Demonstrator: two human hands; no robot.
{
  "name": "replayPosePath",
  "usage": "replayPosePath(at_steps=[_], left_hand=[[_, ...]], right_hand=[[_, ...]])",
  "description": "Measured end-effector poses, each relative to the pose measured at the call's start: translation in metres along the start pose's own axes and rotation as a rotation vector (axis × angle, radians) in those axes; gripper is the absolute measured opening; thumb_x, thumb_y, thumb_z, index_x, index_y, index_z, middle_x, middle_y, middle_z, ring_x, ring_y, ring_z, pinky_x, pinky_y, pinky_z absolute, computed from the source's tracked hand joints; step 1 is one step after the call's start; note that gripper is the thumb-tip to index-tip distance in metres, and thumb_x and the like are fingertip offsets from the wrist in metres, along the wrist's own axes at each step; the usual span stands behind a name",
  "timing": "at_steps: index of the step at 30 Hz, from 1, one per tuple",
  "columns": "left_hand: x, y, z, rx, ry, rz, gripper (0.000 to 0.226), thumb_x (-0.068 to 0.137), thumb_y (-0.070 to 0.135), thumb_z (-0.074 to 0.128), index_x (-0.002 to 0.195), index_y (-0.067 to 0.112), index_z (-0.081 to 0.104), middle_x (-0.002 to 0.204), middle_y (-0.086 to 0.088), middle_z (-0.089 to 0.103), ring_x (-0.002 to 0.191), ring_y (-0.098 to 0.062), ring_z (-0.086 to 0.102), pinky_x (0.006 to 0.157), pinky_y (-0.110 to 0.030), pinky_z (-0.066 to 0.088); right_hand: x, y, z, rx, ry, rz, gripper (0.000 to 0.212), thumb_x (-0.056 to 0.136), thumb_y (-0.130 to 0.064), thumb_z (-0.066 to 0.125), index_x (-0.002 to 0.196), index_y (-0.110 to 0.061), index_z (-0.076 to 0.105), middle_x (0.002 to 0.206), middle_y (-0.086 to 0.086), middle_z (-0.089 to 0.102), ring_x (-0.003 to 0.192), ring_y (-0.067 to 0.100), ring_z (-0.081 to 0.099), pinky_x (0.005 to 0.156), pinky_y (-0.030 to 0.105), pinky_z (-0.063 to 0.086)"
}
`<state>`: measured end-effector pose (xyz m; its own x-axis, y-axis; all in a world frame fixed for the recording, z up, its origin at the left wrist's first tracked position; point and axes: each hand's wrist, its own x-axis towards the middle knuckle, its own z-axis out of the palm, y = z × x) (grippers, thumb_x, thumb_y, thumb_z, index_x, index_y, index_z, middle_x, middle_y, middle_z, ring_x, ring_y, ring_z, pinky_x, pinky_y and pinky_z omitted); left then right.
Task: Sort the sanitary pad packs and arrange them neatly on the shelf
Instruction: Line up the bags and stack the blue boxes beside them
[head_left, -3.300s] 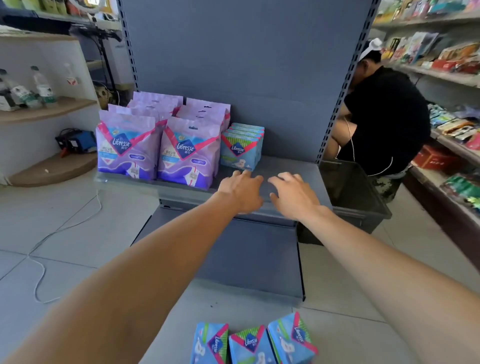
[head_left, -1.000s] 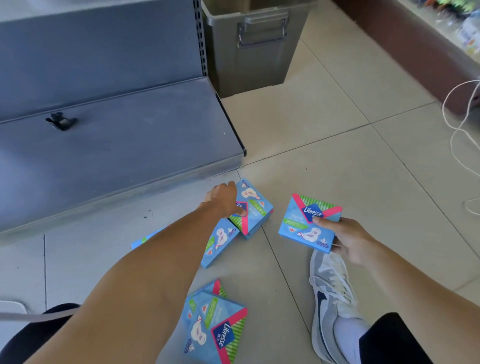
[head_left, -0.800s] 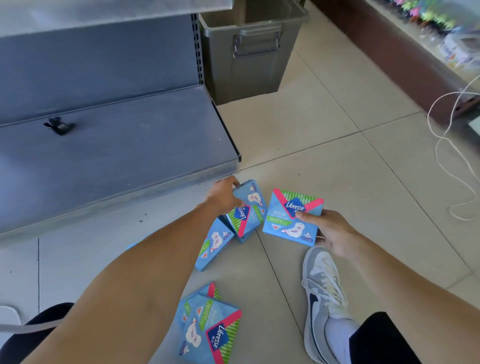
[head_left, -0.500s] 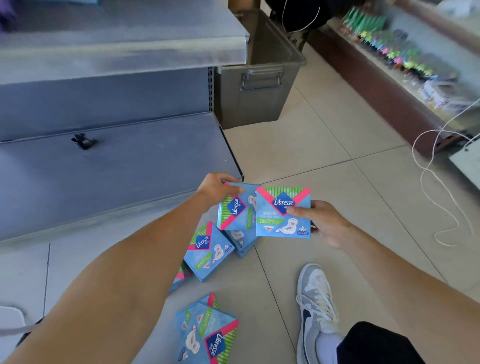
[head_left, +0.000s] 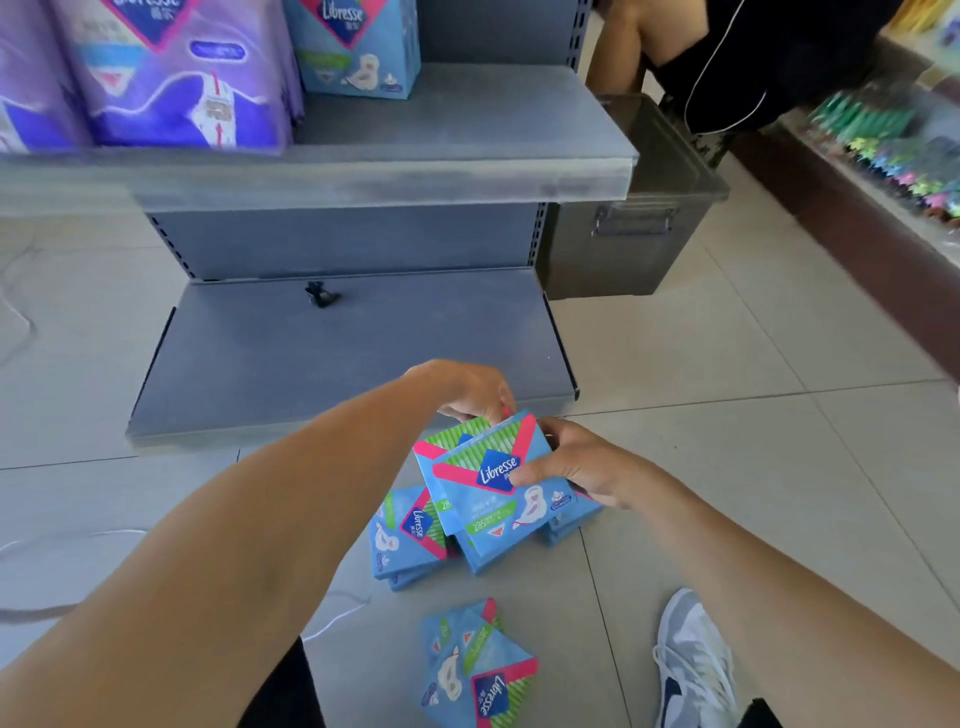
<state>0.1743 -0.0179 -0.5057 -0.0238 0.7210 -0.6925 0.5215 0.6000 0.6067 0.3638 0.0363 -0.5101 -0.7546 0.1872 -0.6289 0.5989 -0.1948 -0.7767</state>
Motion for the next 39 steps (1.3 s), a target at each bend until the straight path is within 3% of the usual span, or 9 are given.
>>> replayPosePath(at_steps=[6,11,16,20,22,26,29,33,39], left_hand=[[-0.016,-0.014,0.000,-0.252,-0.052,0.006,0.011,0.097,0.009,0.055,0.101,0.004,0.064,0.098,-0.007,0.072,0.097,-0.024,0.067,0.094,-0.038,0.054],[-0.033,-0.021,-0.002,-0.478,-0.095,-0.027,0.052,0.096,0.055,0.043,0.114,0.009,0.060,0.114,-0.008,0.071,0.106,-0.026,0.068,0.101,-0.042,0.050],[-0.050,-0.048,0.007,-0.684,0.252,-0.020,0.072,0.080,0.072,0.047,0.121,0.015,0.061,0.129,-0.008,0.063,0.117,-0.023,0.058,0.108,-0.038,0.040],[-0.071,-0.062,0.033,-0.826,0.369,0.106,0.079,0.081,0.054,0.061,0.145,0.014,0.037,0.141,-0.007,0.050,0.124,-0.026,0.053,0.107,-0.038,0.042],[-0.080,-0.056,0.042,-0.820,0.363,0.191,0.068,0.083,0.044,0.066,0.141,0.018,0.039,0.136,-0.003,0.057,0.119,-0.022,0.058,0.106,-0.039,0.044],[-0.103,-0.033,0.036,-0.758,0.382,0.271,0.029,0.094,0.022,0.062,0.121,0.021,0.049,0.123,-0.003,0.065,0.109,-0.019,0.066,0.097,-0.040,0.053],[-0.121,-0.024,0.027,-0.671,0.443,0.261,0.032,0.097,0.018,0.059,0.125,0.019,0.046,0.123,-0.005,0.063,0.109,-0.020,0.065,0.094,-0.042,0.055],[-0.150,-0.009,0.008,-0.592,0.519,0.355,0.026,0.097,0.016,0.058,0.120,0.024,0.048,0.123,-0.003,0.065,0.110,-0.020,0.066,0.095,-0.047,0.054],[-0.217,0.047,-0.049,-0.515,0.588,0.549,0.034,0.097,0.009,0.057,0.125,0.025,0.044,0.117,0.004,0.065,0.102,-0.012,0.068,0.086,-0.033,0.058]], right_hand=[[0.010,0.002,0.014,0.146,0.087,-0.028,0.077,0.055,-0.009,0.084,0.119,-0.011,0.043,0.107,0.014,0.069,0.088,0.032,0.071,0.081,0.048,0.058],[0.006,-0.008,0.010,0.194,0.036,-0.080,0.048,0.067,-0.007,0.080,0.113,-0.007,0.063,0.108,0.018,0.072,0.091,0.034,0.071,0.079,0.044,0.058],[-0.001,-0.018,0.000,0.323,0.186,-0.130,0.029,0.076,-0.006,0.074,0.103,-0.006,0.065,0.098,0.016,0.074,0.080,0.029,0.073,0.063,0.035,0.059],[-0.003,-0.028,-0.001,0.388,0.280,-0.175,0.029,0.074,-0.014,0.075,0.100,-0.008,0.063,0.091,0.011,0.076,0.075,0.024,0.074,0.060,0.032,0.059],[-0.005,-0.035,0.004,0.362,0.293,-0.178,0.032,0.074,-0.015,0.076,0.103,-0.007,0.063,0.094,0.013,0.076,0.077,0.025,0.074,0.063,0.034,0.060],[-0.015,-0.053,0.021,0.142,0.314,-0.185,0.049,0.068,-0.027,0.083,0.108,-0.010,0.060,0.101,0.011,0.075,0.093,0.029,0.072,0.090,0.047,0.056],[-0.029,-0.073,0.030,-0.047,0.342,-0.241,0.036,0.078,-0.031,0.080,0.105,-0.017,0.061,0.100,0.003,0.075,0.091,0.021,0.073,0.088,0.041,0.057],[-0.053,-0.106,0.036,-0.187,0.395,-0.358,0.040,0.078,-0.041,0.076,0.108,-0.019,0.059,0.102,-0.001,0.075,0.087,0.014,0.074,0.081,0.035,0.059],[-0.088,-0.189,0.032,-0.381,0.538,-0.659,0.036,0.085,-0.052,0.066,0.108,-0.026,0.061,0.108,-0.003,0.070,0.094,0.011,0.071,0.082,0.033,0.058]])
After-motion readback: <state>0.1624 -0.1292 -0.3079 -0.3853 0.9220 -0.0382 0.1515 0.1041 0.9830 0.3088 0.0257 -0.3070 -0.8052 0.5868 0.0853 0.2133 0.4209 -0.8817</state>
